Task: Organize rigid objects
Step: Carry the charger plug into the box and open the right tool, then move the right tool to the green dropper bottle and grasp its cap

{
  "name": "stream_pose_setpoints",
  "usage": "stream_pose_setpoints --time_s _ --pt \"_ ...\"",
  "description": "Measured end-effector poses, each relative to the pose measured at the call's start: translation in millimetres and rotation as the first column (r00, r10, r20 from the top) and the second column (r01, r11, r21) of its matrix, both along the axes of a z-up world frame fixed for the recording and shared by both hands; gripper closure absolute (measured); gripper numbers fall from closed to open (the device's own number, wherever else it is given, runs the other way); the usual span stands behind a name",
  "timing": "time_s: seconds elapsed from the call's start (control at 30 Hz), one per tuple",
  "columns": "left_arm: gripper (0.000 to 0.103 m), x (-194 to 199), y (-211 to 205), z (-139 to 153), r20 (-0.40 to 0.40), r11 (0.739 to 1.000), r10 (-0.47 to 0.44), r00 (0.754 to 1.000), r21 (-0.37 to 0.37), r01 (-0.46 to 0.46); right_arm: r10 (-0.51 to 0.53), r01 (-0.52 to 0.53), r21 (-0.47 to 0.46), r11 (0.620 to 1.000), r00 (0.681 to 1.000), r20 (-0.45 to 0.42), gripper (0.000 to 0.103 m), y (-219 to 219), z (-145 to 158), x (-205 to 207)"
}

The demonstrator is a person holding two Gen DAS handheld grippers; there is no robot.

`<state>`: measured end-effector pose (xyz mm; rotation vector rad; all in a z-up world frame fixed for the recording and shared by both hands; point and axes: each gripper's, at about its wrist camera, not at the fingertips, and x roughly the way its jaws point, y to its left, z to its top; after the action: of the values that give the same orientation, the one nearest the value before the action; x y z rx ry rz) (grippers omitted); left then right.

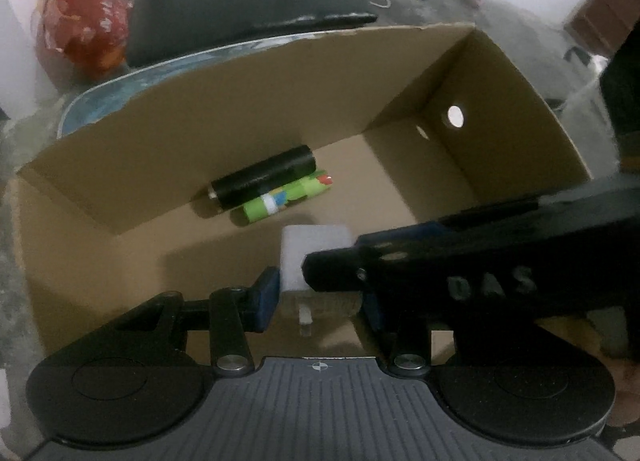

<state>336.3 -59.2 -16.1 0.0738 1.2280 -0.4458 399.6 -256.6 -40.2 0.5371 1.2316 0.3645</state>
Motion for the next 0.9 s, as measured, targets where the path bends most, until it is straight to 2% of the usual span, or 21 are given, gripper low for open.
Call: stream_pose_setpoints --time_s 0.13,0.2,0.27,0.43,0.53,0.6,0.7,0.73,0.8,0.9 --pt "0.057 0 3 9 0.018 0.999 0.012 1.000 -0.030 -0.012 -0.014 0.014 -0.012 1.000 1.000 0.006 0.060 -3 3 -3" --pt "0.052 -3 5 17 0.032 0.999 0.020 0.999 -0.040 -0.019 -0.029 0.030 -0.007 1.000 0.999 0.025 0.060 -7 10 -10" --pt "0.044 -7 8 28 0.050 0.998 0.032 0.998 -0.059 -0.030 -0.047 0.047 0.009 0.999 0.998 0.052 0.060 -12 25 -21" --pt "0.037 -31 22 68 0.125 0.991 0.052 0.991 -0.125 -0.036 -0.094 0.084 0.067 0.994 0.978 0.184 0.060 -37 72 -58" --pt "0.032 -58 32 100 0.212 0.986 0.053 0.976 -0.166 -0.017 -0.123 0.093 0.112 0.989 0.947 0.298 0.060 -53 106 -103" --pt "0.028 -79 40 120 0.269 0.981 0.050 0.962 -0.192 0.003 -0.151 0.105 0.139 0.985 0.912 0.381 0.058 -63 128 -140" --pt "0.019 -121 54 148 0.357 0.969 0.054 0.932 -0.245 0.037 -0.205 0.127 0.188 0.974 0.851 0.484 0.046 -79 146 -200" --pt "0.015 -136 57 154 0.386 0.963 0.056 0.921 -0.264 0.053 -0.224 0.138 0.200 0.970 0.826 0.516 0.040 -84 148 -223" --pt "0.009 -165 61 161 0.438 0.955 0.055 0.897 -0.286 0.081 -0.259 0.168 0.211 0.963 0.793 0.551 0.038 -89 143 -258" --pt "0.004 -207 61 158 0.503 0.949 0.052 0.863 -0.294 0.114 -0.323 0.234 0.226 0.946 0.764 0.558 0.034 -96 126 -303"
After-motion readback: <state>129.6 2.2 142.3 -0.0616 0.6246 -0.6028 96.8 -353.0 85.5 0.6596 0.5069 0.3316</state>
